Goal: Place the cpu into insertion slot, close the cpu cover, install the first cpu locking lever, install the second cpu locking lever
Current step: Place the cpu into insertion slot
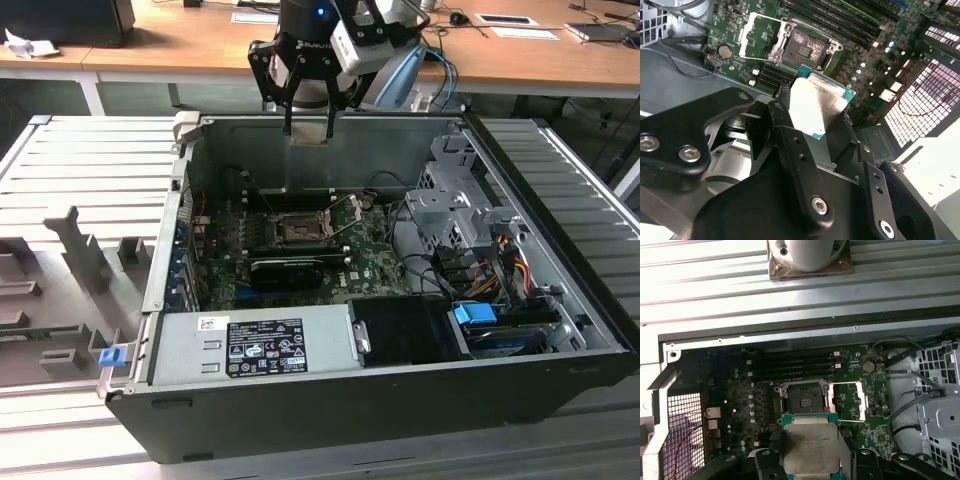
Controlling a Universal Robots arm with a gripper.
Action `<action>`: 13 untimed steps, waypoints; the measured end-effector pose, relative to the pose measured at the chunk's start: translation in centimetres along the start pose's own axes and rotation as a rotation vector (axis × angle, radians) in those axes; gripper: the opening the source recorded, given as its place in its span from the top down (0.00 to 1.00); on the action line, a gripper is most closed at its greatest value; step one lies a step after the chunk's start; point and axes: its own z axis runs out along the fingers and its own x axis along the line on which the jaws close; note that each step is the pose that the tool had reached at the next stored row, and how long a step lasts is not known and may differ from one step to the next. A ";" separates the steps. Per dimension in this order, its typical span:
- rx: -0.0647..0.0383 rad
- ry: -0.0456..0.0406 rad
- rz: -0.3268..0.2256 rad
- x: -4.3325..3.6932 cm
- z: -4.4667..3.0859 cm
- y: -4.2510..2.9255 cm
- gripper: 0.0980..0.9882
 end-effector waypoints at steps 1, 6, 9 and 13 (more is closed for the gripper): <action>0.000 0.0000 0.000 0.00 0.01 0.00 0.52; 0.001 -0.0001 0.000 0.00 0.07 -0.01 0.52; 0.001 -0.0006 0.005 0.00 0.07 -0.01 0.52; 0.001 -0.0016 0.016 0.00 0.08 -0.01 0.52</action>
